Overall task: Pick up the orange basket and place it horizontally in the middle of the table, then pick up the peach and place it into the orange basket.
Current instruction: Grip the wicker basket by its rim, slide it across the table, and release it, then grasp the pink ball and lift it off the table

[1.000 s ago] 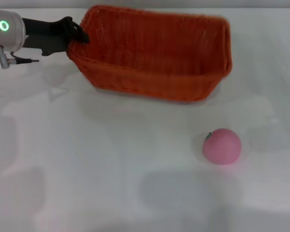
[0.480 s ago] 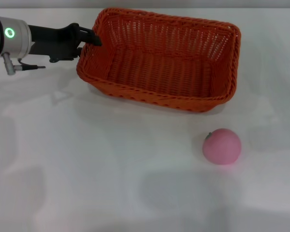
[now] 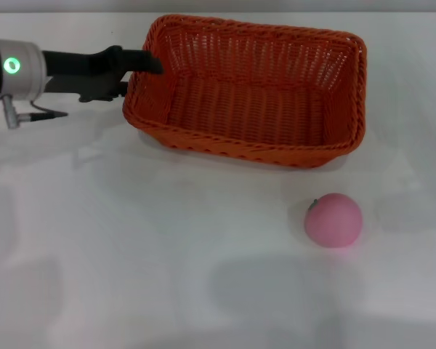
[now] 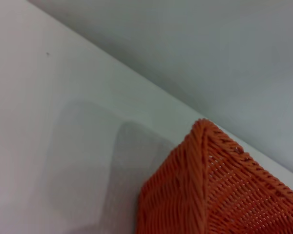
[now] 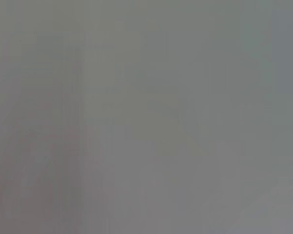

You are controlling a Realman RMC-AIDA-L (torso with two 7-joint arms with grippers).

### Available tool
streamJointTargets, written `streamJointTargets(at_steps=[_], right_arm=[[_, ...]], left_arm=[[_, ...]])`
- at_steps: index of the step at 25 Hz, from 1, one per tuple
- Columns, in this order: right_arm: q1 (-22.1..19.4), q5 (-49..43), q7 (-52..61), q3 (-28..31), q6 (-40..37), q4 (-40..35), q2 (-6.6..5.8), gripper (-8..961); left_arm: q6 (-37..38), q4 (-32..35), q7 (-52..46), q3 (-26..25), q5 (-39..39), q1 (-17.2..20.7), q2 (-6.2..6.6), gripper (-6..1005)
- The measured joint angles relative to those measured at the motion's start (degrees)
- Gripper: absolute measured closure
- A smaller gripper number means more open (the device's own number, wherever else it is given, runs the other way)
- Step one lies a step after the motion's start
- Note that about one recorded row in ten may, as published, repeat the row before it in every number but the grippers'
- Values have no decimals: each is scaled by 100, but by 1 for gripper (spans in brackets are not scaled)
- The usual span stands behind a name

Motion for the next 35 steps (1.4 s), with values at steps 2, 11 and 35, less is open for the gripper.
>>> streamJointTargets(at_steps=[2, 11, 35], right_arm=[[-37, -8, 40, -45, 63, -24, 0, 240], [-669, -14, 1844, -1182, 717, -1876, -24, 242], [-1106, -1846, 5329, -3636, 1563, -4600, 42, 250]], left_arm=[[-6, -34, 339, -4, -245, 188, 25, 252], [-17, -345, 2488, -245, -1689, 1309, 164, 227], [-1163, -429, 7333, -895, -4373, 3280, -116, 228]])
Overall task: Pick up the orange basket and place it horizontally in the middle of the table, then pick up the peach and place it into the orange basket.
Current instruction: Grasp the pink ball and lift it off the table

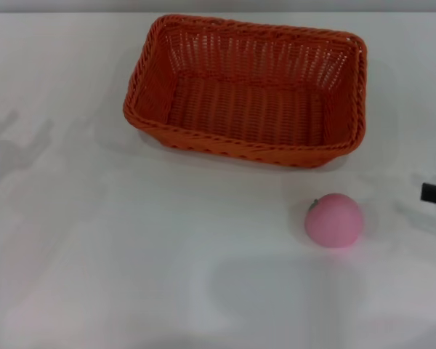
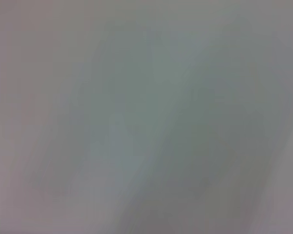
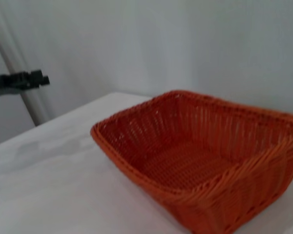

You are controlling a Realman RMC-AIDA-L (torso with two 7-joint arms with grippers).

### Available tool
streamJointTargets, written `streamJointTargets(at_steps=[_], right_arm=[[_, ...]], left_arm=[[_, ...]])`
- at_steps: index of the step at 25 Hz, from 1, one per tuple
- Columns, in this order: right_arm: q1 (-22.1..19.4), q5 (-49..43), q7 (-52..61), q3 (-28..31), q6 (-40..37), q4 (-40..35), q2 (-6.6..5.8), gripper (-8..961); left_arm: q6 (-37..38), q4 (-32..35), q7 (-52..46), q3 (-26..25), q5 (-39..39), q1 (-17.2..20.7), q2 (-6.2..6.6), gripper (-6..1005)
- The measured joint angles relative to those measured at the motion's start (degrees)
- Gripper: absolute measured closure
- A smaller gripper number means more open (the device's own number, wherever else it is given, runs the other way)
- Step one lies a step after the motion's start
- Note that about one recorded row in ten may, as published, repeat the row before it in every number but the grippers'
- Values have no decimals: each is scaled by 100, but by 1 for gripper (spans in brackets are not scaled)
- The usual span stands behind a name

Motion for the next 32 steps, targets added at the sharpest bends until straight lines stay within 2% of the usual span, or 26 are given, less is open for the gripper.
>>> streamJointTargets(at_steps=[12, 32], right_arm=[[252, 73, -507, -1215, -1004, 911, 2, 253], [702, 119, -795, -1590, -1364, 1580, -6, 259]], left_arm=[[-390, 143, 161, 38, -76, -17, -15, 228], [-479, 165, 182, 7, -119, 31, -15, 237]])
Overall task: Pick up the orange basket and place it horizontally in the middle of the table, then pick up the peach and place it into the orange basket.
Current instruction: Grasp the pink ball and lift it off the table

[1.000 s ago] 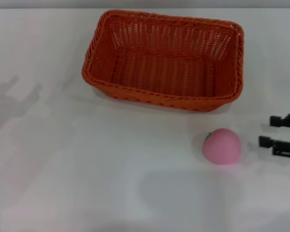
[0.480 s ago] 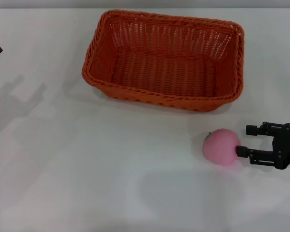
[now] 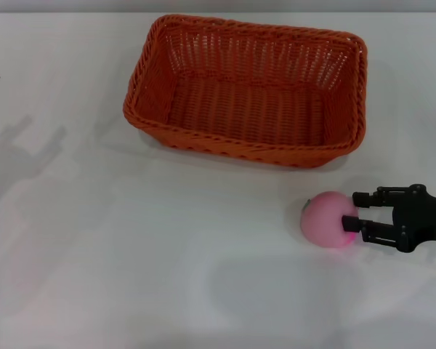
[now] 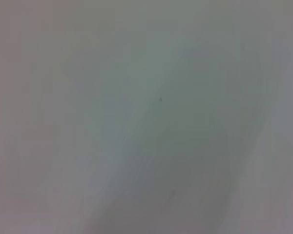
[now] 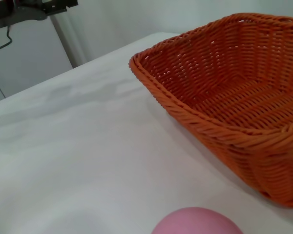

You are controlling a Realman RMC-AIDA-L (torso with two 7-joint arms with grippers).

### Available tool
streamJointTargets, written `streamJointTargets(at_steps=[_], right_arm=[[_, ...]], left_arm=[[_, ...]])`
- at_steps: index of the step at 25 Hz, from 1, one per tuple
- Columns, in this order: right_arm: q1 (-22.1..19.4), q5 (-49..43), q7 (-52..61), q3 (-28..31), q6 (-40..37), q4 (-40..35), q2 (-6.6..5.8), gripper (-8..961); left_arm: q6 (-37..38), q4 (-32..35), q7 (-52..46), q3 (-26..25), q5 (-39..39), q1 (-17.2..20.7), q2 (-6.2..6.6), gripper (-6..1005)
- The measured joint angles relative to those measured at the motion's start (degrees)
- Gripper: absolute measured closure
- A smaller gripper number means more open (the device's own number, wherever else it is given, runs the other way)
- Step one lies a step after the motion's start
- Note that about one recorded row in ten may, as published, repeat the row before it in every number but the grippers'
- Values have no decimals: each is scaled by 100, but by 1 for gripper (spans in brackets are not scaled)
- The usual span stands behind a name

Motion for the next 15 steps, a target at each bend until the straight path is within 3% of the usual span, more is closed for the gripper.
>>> streamJointTargets(at_steps=[2, 15], right_arm=[[15, 1, -1, -1, -6, 18, -1, 260], [36, -12, -142, 6, 392, -30, -20, 719]], left_arm=[[0, 2, 1, -2, 0, 0, 0, 238], [0, 1, 1, -8, 0, -5, 12, 238]])
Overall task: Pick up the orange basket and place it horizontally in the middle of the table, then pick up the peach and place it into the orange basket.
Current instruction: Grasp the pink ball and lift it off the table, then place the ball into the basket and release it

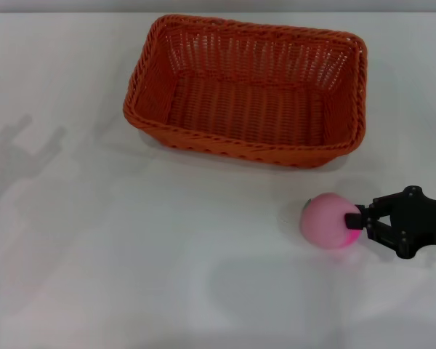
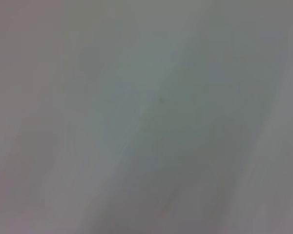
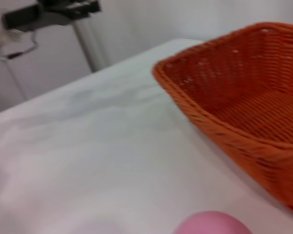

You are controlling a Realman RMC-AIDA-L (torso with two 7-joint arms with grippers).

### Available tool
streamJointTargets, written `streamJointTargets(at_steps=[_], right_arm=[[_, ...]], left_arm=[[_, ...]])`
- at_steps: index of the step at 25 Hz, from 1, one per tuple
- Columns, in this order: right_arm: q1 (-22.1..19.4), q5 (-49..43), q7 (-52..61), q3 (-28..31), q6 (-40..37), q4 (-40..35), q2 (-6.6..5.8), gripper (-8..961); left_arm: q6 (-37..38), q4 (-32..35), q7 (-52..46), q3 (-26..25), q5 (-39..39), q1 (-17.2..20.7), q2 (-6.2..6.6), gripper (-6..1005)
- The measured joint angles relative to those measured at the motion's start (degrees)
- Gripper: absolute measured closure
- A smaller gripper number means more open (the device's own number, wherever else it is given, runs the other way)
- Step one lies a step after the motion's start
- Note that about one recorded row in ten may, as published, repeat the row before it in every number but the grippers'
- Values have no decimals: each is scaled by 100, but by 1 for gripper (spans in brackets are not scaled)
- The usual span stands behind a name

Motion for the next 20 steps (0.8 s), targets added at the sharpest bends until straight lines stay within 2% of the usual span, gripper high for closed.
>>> streamJointTargets(at_steps=[6, 11, 16, 20], right_arm=[[3, 217, 58, 125, 807, -233, -12, 856], [47, 757, 247, 89, 1002, -406, -5, 902], [171, 1367, 350, 79, 992, -578, 0, 914], [496, 1659, 416, 28, 632, -484, 7, 899]], left_arm=[[0, 0, 0, 0, 0, -9, 8, 237], [0, 0, 0, 1, 1, -23, 2, 237], [1, 0, 19, 18, 1, -32, -3, 237], [0, -1, 106, 31, 1, -46, -9, 237]])
